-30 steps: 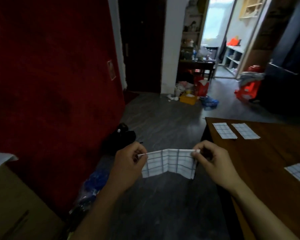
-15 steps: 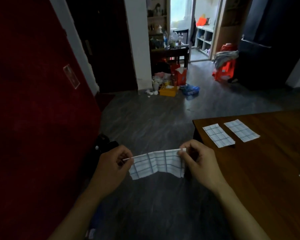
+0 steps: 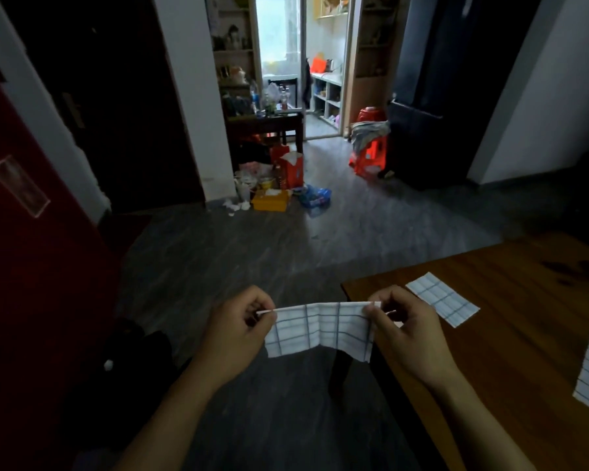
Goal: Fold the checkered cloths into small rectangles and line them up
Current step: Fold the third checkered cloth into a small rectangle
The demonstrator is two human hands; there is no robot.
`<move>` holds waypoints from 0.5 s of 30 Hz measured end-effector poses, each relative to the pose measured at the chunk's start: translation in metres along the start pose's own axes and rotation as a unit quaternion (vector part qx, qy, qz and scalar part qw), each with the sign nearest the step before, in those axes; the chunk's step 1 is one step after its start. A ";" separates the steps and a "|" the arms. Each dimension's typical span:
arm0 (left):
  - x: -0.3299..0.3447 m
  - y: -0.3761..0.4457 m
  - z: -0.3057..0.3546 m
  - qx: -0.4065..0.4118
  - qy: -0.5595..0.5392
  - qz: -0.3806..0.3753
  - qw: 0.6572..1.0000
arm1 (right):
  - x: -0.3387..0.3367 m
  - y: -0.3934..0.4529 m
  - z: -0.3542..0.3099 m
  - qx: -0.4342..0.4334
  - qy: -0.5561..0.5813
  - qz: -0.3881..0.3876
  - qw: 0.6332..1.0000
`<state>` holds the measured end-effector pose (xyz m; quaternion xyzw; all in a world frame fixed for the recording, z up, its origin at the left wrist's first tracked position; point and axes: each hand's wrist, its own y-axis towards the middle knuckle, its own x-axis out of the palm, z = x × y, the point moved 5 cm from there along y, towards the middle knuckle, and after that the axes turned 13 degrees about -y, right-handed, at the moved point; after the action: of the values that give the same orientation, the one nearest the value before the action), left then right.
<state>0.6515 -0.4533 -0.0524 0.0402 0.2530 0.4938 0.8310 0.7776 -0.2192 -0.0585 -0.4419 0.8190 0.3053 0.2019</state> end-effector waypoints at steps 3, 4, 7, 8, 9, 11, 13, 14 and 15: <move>-0.009 0.046 -0.022 0.019 -0.022 -0.011 1.000 | 0.016 0.040 -0.003 0.006 -0.023 0.023 0.999; -0.014 0.064 -0.029 0.027 -0.029 -0.014 0.999 | 0.021 0.054 -0.006 0.005 -0.028 0.035 0.999; -0.030 0.121 -0.046 0.051 -0.058 -0.029 0.997 | 0.034 0.097 -0.015 0.013 -0.045 0.052 0.998; -0.034 0.139 -0.051 0.057 -0.068 -0.034 0.995 | 0.040 0.112 -0.018 0.016 -0.052 0.054 0.997; -0.037 0.156 -0.057 0.061 -0.077 -0.042 0.994 | 0.046 0.127 -0.019 0.018 -0.061 0.058 0.996; -0.043 0.187 -0.071 0.067 -0.088 -0.058 0.992 | 0.057 0.155 -0.021 0.026 -0.085 0.066 0.994; -0.048 0.218 -0.085 0.070 -0.094 -0.066 0.991 | 0.068 0.185 -0.022 0.030 -0.116 0.067 0.991; -0.051 0.234 -0.092 0.072 -0.098 -0.065 0.990 | 0.072 0.198 -0.022 0.026 -0.135 0.063 0.989; -0.054 0.248 -0.098 0.075 -0.100 -0.064 0.990 | 0.075 0.210 -0.023 0.021 -0.152 0.061 0.986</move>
<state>0.3874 -0.3898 -0.0381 0.1354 0.2074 0.4128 0.8765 0.5588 -0.1908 -0.0188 -0.3348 0.8105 0.3636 0.3144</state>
